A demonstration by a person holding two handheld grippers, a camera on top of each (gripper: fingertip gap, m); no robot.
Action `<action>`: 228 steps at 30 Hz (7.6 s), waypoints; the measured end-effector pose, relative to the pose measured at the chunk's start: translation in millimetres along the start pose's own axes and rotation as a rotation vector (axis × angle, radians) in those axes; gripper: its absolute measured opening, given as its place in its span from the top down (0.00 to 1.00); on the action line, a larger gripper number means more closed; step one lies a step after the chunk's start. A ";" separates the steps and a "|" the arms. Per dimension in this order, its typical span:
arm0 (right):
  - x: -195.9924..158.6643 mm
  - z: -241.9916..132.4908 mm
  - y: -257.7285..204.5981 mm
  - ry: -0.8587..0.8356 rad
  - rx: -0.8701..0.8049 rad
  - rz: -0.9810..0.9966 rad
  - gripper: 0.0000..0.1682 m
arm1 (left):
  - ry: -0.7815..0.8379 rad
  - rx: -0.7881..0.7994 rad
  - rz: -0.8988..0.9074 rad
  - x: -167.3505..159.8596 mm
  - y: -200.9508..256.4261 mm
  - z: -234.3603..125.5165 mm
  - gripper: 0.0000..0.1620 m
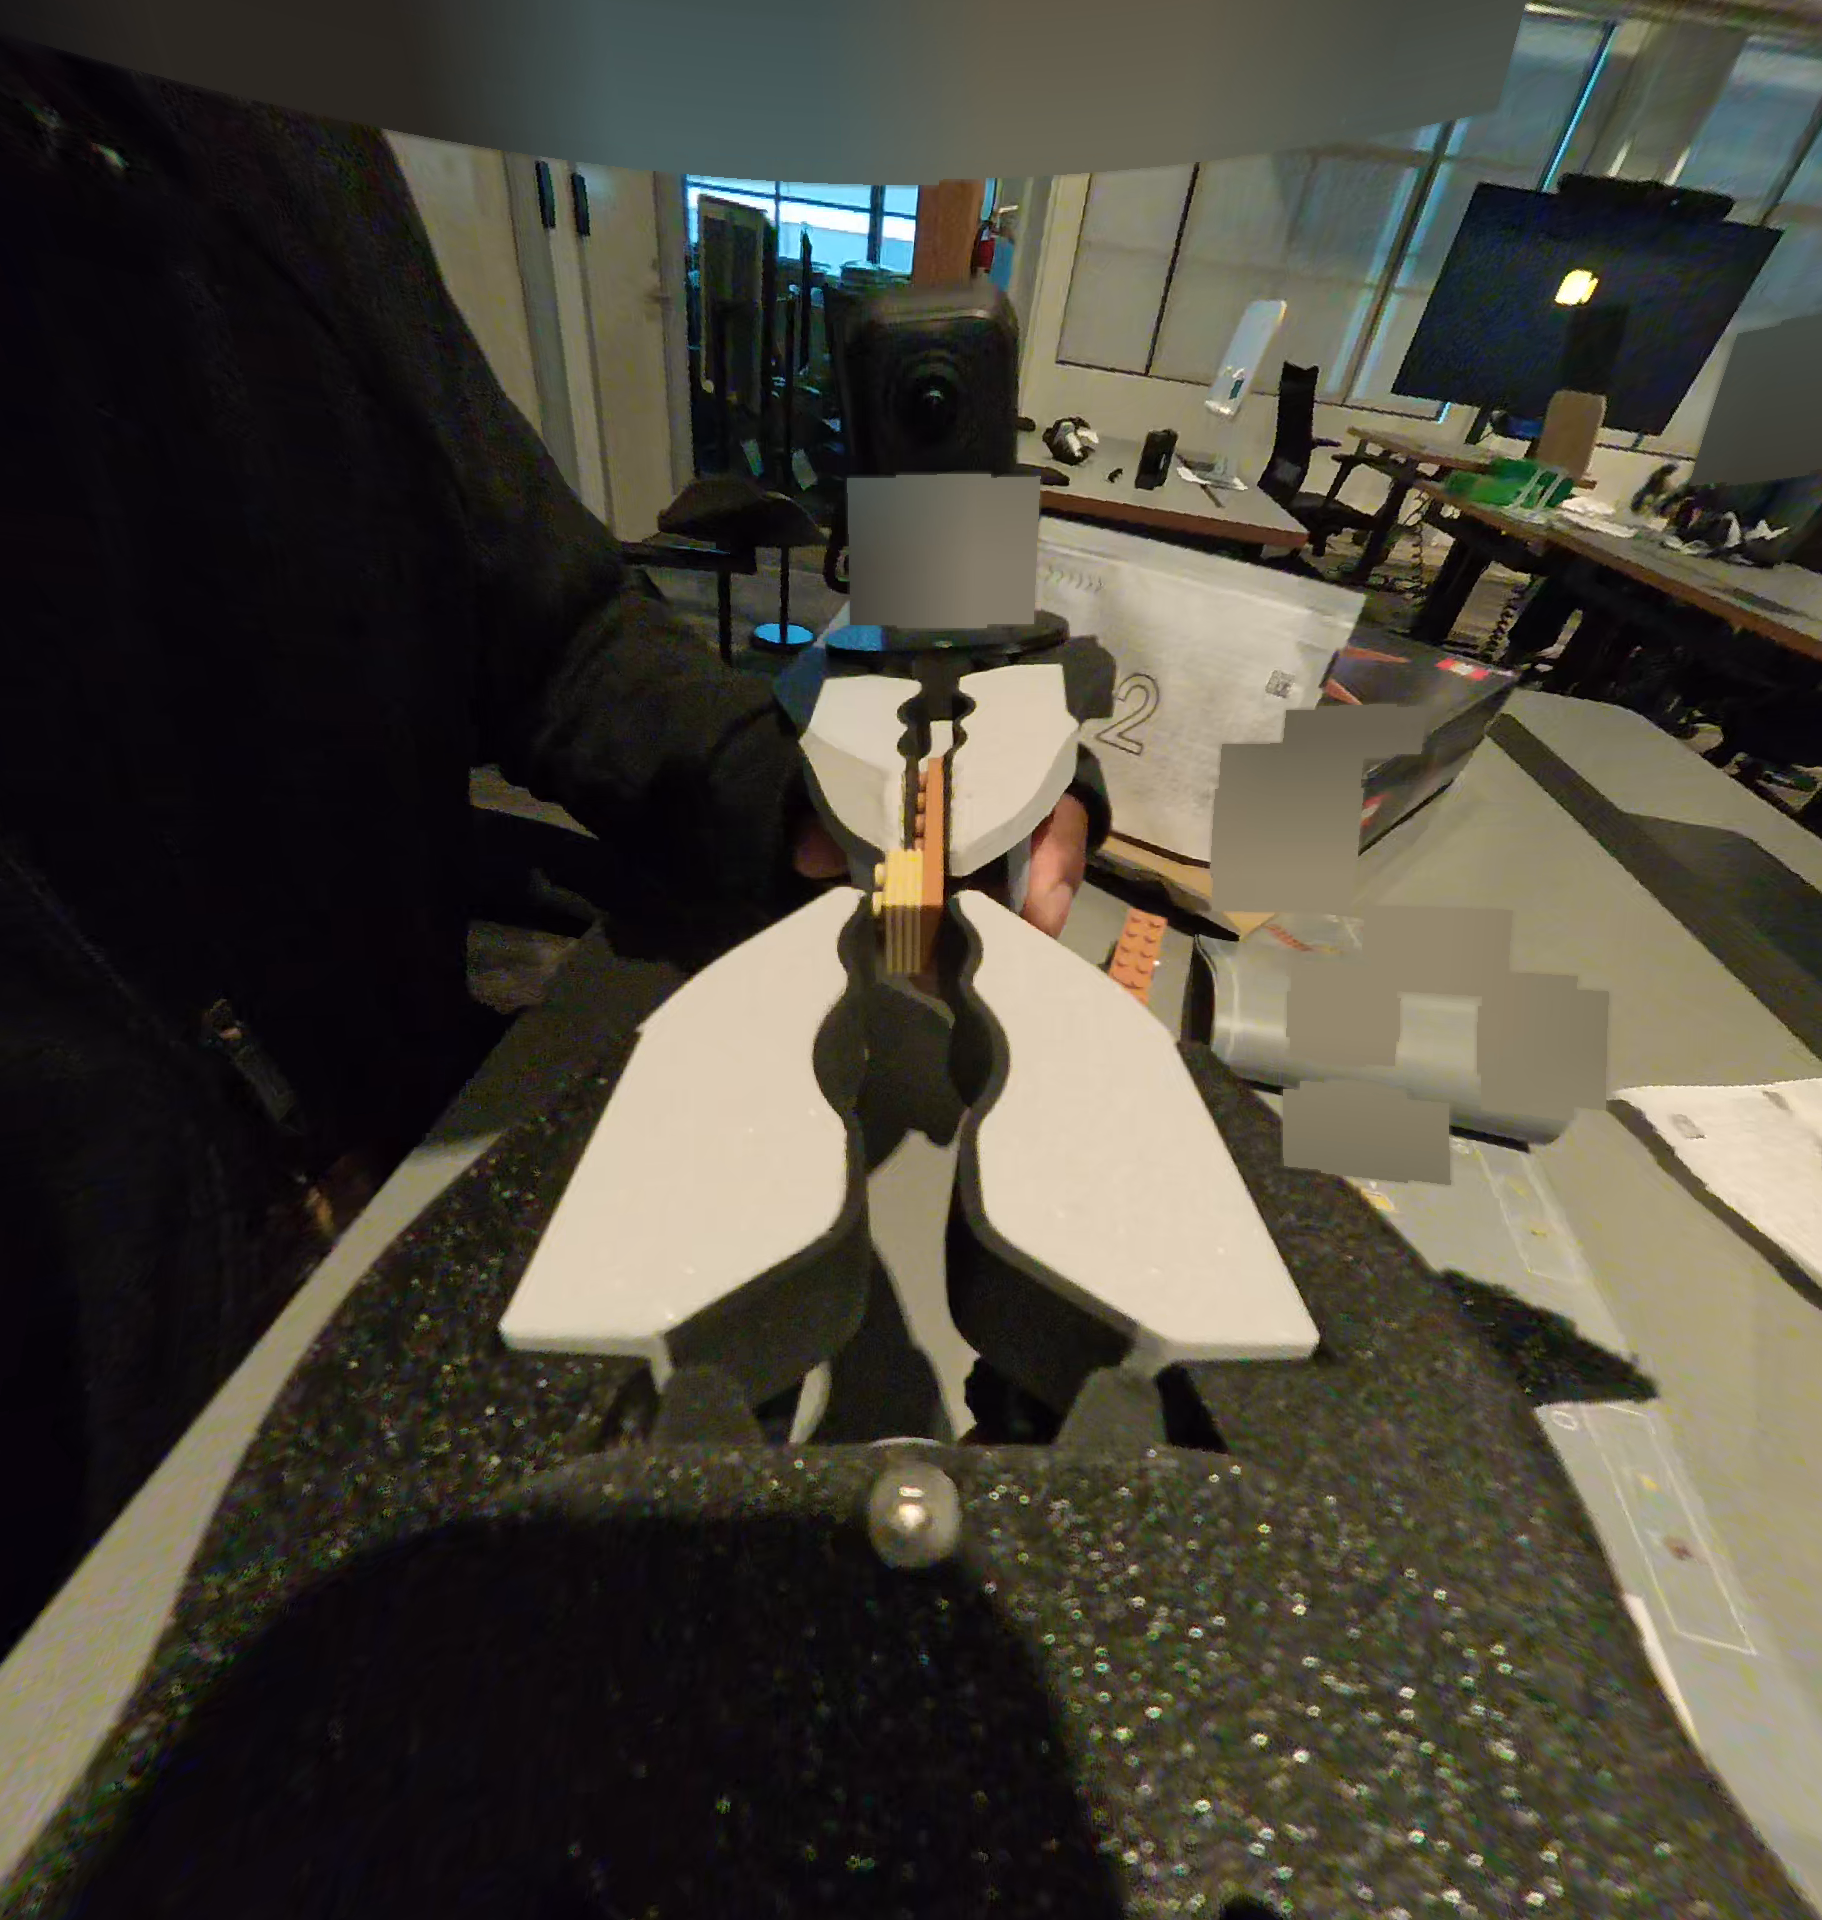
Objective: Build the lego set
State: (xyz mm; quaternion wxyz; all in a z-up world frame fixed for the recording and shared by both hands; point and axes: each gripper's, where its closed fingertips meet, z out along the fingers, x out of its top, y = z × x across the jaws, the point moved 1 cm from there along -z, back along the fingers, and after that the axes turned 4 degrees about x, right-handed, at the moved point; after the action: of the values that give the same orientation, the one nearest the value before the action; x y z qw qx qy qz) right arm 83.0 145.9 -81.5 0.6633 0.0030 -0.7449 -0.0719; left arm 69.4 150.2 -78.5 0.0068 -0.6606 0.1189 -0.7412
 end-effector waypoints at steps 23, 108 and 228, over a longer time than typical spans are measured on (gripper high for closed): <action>-15.8 -7.0 16.2 0.113 -0.125 0.075 0.82 | -0.029 0.096 -0.141 -21.0 -19.5 -5.2 0.98; -47.0 -74.3 4.4 -0.121 -0.326 -0.175 0.79 | -0.163 0.207 -0.834 -54.8 -10.4 43.4 0.98; 30.0 15.1 -43.9 0.472 0.323 0.981 0.93 | -0.010 0.119 0.372 36.6 39.8 -2.3 0.72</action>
State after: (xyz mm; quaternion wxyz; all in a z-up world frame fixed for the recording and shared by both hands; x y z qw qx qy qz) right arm 60.4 101.1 -58.3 0.7586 -0.2261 -0.4920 0.3624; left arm 56.6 105.8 -50.4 0.1833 -0.6295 0.1948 -0.7295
